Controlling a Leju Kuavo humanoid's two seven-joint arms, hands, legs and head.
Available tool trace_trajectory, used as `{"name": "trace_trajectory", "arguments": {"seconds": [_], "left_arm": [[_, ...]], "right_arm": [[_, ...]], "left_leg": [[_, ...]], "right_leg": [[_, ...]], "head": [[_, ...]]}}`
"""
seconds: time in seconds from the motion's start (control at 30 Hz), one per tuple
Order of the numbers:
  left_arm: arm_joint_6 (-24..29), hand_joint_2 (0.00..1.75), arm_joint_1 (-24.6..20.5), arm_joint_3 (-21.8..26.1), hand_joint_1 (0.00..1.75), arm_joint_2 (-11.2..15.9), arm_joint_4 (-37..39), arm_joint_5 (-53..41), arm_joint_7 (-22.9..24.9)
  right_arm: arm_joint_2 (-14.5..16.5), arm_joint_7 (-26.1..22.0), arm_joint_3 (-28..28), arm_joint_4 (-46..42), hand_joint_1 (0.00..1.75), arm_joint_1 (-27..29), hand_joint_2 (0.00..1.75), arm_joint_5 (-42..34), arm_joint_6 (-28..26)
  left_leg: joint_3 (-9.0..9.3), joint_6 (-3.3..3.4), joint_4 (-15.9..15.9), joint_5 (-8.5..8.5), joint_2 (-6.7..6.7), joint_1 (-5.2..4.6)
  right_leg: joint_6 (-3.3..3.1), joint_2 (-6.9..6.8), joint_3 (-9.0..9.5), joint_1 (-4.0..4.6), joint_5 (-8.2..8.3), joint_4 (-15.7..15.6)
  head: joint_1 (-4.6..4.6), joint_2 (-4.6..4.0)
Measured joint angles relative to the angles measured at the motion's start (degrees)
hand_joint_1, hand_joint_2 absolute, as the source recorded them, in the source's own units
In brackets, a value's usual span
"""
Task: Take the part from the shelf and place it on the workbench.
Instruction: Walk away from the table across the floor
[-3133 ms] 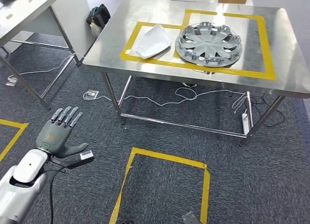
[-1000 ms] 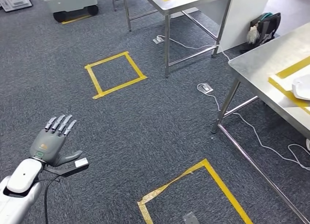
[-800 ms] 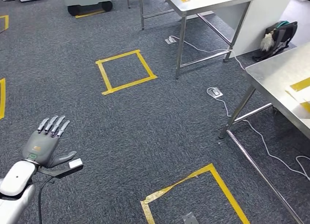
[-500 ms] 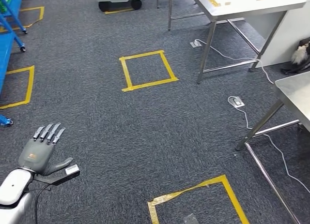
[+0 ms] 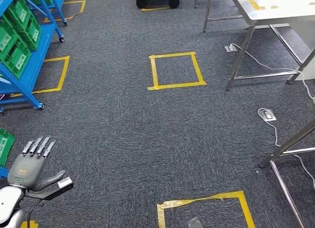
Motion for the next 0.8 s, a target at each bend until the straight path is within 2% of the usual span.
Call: {"name": "trace_trajectory", "arguments": {"seconds": [0.07, 0.1, 0.17, 0.2, 0.27, 0.3, 0.33, 0.37, 0.4, 0.43, 0.47, 0.5, 0.53, 0.57, 0.6, 0.63, 0.67, 0.7, 0.73, 0.77, 0.8], "left_arm": [[0.1, 0.00, 0.0, 0.3, 0.00, 0.0, -0.2, 0.0, 0.0], [0.2, 0.00, 0.2, 0.5, 0.00, -0.1, -0.3, 0.0, 0.0], [0.4, 0.00, 1.0, 1.1, 0.00, -0.2, -0.4, -0.1, 0.0], [0.5, 0.00, 1.5, 1.4, 0.00, -0.2, -0.4, -0.2, 0.0], [0.8, 0.00, 2.2, 1.9, 0.00, -0.3, -0.4, -0.2, 0.0], [1.0, 0.00, 2.3, 2.1, 0.00, -0.5, -0.4, -0.2, 0.0], [1.1, 0.00, 2.6, 2.2, 0.00, -0.6, -0.4, -0.2, 0.0], [1.3, 0.00, 2.9, 2.3, 0.00, -0.9, -0.4, -0.2, 0.0], [1.4, 0.00, 3.3, 2.5, 0.00, -1.1, -0.4, -0.2, 0.0], [1.6, 0.00, 3.7, 2.7, 0.00, -1.2, -0.3, -0.2, 0.1], [1.8, 0.00, 4.1, 2.9, 0.00, -1.4, -0.3, -0.2, 0.1], [1.9, 0.00, 4.4, 3.1, 0.00, -1.6, -0.2, -0.2, 0.1], [2.1, 0.00, 4.6, 3.4, 0.00, -1.7, -0.1, -0.2, 0.1], [2.3, 0.00, 4.8, 3.7, 0.00, -1.9, -0.1, -0.2, 0.1], [2.4, 0.00, 5.0, 4.0, 0.00, -2.0, 0.0, -0.2, 0.1], [2.6, 0.00, 5.4, 4.3, 0.00, -2.2, 0.1, -0.1, 0.1], [2.7, 0.00, 5.8, 4.6, 0.00, -2.3, 0.2, -0.1, 0.1], [2.9, 0.00, 6.3, 4.9, 0.00, -2.4, 0.3, -0.1, 0.1], [2.9, 0.00, 6.7, 5.2, 0.00, -2.5, 0.4, -0.1, 0.1], [3.0, 0.00, 6.8, 5.3, 0.00, -2.6, 0.5, -0.1, 0.1], [3.0, 0.00, 6.8, 5.4, 0.00, -2.7, 0.6, -0.1, 0.1]], "right_arm": [[0.0, 0.0, -0.1, 0.0, 0.00, 0.0, 0.00, 0.0, 0.0], [0.0, 0.0, -0.1, 0.0, 0.00, -0.1, 0.00, 0.0, 0.0], [0.0, 0.0, -0.1, 0.0, 0.00, -0.1, 0.00, -0.1, -0.1], [0.0, 0.0, -0.1, 0.0, 0.00, -0.1, 0.00, -0.1, -0.1], [0.0, 0.0, -0.2, 0.0, 0.00, -0.1, 0.00, -0.1, -0.1], [0.0, 0.0, -0.2, 0.0, 0.00, -0.1, 0.00, -0.2, -0.1], [0.0, 0.0, -0.2, 0.0, 0.00, 0.0, 0.00, -0.2, -0.1], [0.0, 0.0, -0.2, 0.0, 0.00, 0.1, 0.00, -0.3, -0.1], [0.0, 0.0, -0.3, 0.0, 0.00, 0.2, 0.00, -0.3, -0.1], [0.0, 0.0, -0.3, 0.0, 0.00, 0.2, 0.00, -0.4, -0.1], [0.0, 0.0, -0.3, 0.0, 0.00, 0.2, 0.00, -0.4, -0.1], [0.0, 0.0, -0.3, 0.0, 0.00, 0.2, 0.00, -0.4, -0.1], [0.0, 0.0, -0.4, 0.1, 0.00, 0.2, 0.00, -0.5, -0.1], [0.0, 0.0, -0.4, 0.1, 0.00, 0.1, 0.00, -0.5, -0.1], [0.0, 0.1, -0.4, 0.1, 0.00, 0.1, 0.00, -0.5, -0.2], [0.0, 0.1, -0.4, 0.1, 0.00, 0.0, 0.00, -0.6, -0.2], [0.0, 0.1, -0.4, 0.1, 0.00, 0.0, 0.00, -0.6, -0.3], [0.0, 0.1, -0.4, 0.2, 0.00, 0.0, 0.00, -0.6, -0.3], [0.0, 0.2, -0.4, 0.2, 0.00, 0.0, 0.00, -0.7, -0.3], [0.0, 0.2, -0.5, 0.2, 0.00, 0.0, 0.00, -0.7, -0.3], [0.0, 0.2, -0.5, 0.2, 0.00, 0.1, 0.00, -0.7, -0.3]], "left_leg": [[3.81, 0.33, -6.9, 2.04, 2.50, -0.39], [4.57, 0.58, -8.4, 2.17, 3.20, -0.58], [4.65, 1.30, -9.0, 2.04, 2.28, -0.74], [4.68, 1.63, -9.1, 2.10, 1.62, -0.68], [4.78, 2.34, -9.4, 2.29, 0.25, -0.39], [4.77, 2.57, -9.4, 2.32, -0.44, -0.29], [4.75, 2.73, -9.4, 2.33, -1.20, -0.26], [4.74, 2.80, -9.4, 2.33, -2.00, -0.26], [4.75, 2.82, -9.4, 2.32, -2.87, -0.27], [4.78, 2.81, -9.3, 2.33, -3.75, -0.25], [4.83, 2.76, -9.3, 2.33, -4.65, -0.20], [4.86, 2.64, -9.3, 2.34, -5.53, -0.11], [4.81, 2.42, -9.2, 2.33, -6.35, -0.09], [4.68, 2.12, -9.0, 2.36, -7.14, -0.03], [4.48, 1.75, -9.0, 2.47, -7.82, 0.03], [4.29, 1.35, -9.1, 2.65, -8.48, 0.11], [4.15, 0.99, -9.2, 2.86, -9.09, 0.27], [4.04, 0.69, -9.2, 2.87, -8.72, 0.31], [3.70, 0.44, -8.7, 2.41, -7.46, 0.25], [2.86, 0.24, -7.0, 1.28, -5.71, 0.15], [1.44, 0.07, -4.0, -0.46, -3.67, 0.05]], "right_leg": [[0.50, -1.28, 0.24, 0.37, -0.41, 0.2], [0.76, -1.87, 0.37, 0.56, -0.59, 0.2], [1.30, -3.08, 0.71, 0.63, -0.86, 0.0], [1.62, -2.73, 0.72, 0.54, -1.18, 0.2], [2.17, 0.20, -0.64, 0.25, -3.13, 3.4], [2.31, 2.12, -2.27, 0.14, -4.76, 6.7], [2.36, 3.27, -4.29, 0.07, -6.49, 10.8], [2.37, 3.72, -6.18, 0.06, -7.73, 14.4], [2.36, 3.88, -7.42, 0.06, -7.96, 16.3], [2.31, 3.97, -7.64, 0.03, -7.07, 16.1], [2.25, 4.22, -6.67, -0.04, -5.17, 13.6], [2.24, 5.06, -4.92, -0.19, -2.86, 9.6], [2.24, 6.44, -3.12, -0.38, -1.27, 5.7], [2.19, 7.59, -1.63, -0.53, -0.27, 2.7], [2.08, 8.38, -0.79, -0.58, 0.04, 1.1], [1.84, 8.46, -0.51, -0.50, -0.10, 0.7], [1.48, 7.80, -0.38, -0.43, 0.08, 0.7], [1.08, 7.14, -0.34, -0.38, 0.26, 0.5], [0.66, 6.48, -0.28, -0.38, 0.45, 0.3], [0.30, 5.72, -0.24, -0.38, 0.60, 0.2], [0.03, 4.92, -0.24, -0.30, 0.66, 0.0]], "head": [[-0.01, 0.00], [0.01, 0.00], [0.08, 0.00], [0.13, 0.00], [0.34, 0.00], [0.50, 0.00], [0.58, 0.00], [0.63, 0.00], [0.66, 0.00], [0.66, 0.00], [0.67, 0.00], [0.67, 0.00], [0.67, 0.00], [0.65, 0.00], [0.64, 0.00], [0.62, 0.00], [0.61, 0.00], [0.62, 0.00], [0.46, 0.00], [0.31, 0.00], [0.16, 0.00]]}}
